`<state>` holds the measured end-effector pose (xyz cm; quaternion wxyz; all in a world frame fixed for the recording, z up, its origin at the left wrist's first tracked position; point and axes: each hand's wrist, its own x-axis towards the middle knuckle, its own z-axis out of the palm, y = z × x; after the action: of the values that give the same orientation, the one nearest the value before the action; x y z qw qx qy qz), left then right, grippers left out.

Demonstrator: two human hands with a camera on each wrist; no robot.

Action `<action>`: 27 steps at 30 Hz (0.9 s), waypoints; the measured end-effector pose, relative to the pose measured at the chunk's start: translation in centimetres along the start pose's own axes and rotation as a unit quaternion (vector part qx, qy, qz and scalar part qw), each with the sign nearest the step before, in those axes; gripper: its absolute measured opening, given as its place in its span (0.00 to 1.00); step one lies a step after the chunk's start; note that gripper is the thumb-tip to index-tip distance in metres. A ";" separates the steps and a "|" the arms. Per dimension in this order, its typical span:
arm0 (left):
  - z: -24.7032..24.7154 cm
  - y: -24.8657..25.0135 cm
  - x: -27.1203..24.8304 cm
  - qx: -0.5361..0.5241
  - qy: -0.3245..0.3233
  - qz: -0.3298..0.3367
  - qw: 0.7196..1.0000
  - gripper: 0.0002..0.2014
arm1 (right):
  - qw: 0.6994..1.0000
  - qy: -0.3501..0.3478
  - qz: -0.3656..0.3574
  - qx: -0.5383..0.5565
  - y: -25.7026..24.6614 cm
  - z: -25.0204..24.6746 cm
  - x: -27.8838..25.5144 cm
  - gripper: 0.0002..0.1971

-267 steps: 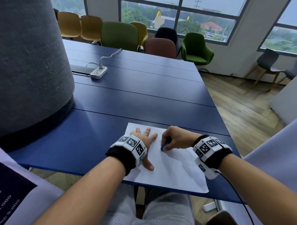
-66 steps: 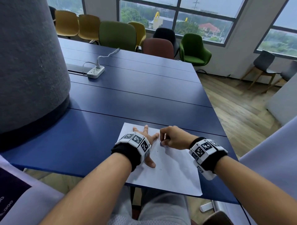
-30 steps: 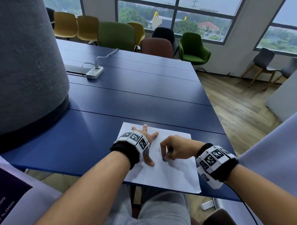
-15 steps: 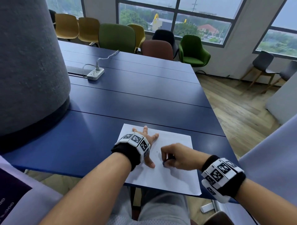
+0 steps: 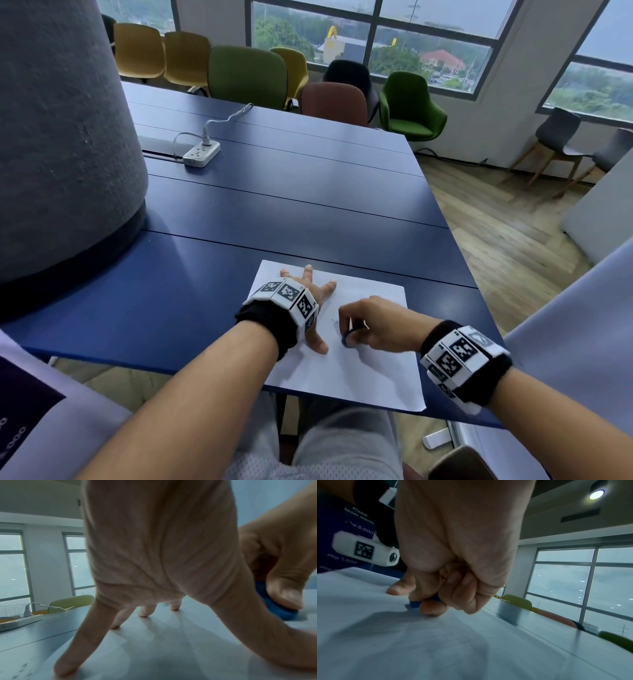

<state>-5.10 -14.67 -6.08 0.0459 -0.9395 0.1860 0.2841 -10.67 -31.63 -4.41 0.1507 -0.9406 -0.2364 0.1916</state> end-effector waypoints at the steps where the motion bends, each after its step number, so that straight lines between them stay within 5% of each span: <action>1: 0.0 0.0 0.0 0.001 0.000 0.000 1.000 0.67 | 1.000 0.002 -0.002 0.002 -0.1 0.2 -0.1 0.05; 5: -0.1 0.1 -0.3 0.000 0.000 0.000 1.000 0.67 | 0.999 -0.043 -0.024 0.012 -1.0 0.9 -0.8 0.05; 9: -0.1 0.1 -0.3 -0.003 0.003 0.003 1.000 0.67 | 0.999 0.033 0.038 0.013 0.7 0.2 -0.4 0.05; 14: -0.2 0.2 -0.6 0.002 0.001 0.000 1.000 0.66 | 0.999 -0.053 0.003 0.011 -0.3 0.6 -1.1 0.04; 18: -0.1 0.1 -0.3 0.004 0.002 0.001 1.000 0.67 | 0.997 0.058 0.054 0.007 0.8 0.2 -0.3 0.06; 23: -0.2 0.1 -0.4 0.010 0.000 -0.002 1.000 0.67 | 0.998 -0.049 0.020 0.017 0.2 0.5 -1.7 0.06; 27: -0.1 0.0 -0.3 0.009 0.003 0.001 1.000 0.67 | 0.996 0.052 0.065 -0.018 1.0 -0.3 0.2 0.05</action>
<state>-5.28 -14.64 -5.83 0.0536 -0.9397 0.1894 0.2795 -10.01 -32.47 -4.56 0.1330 -0.9651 -0.1705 0.1479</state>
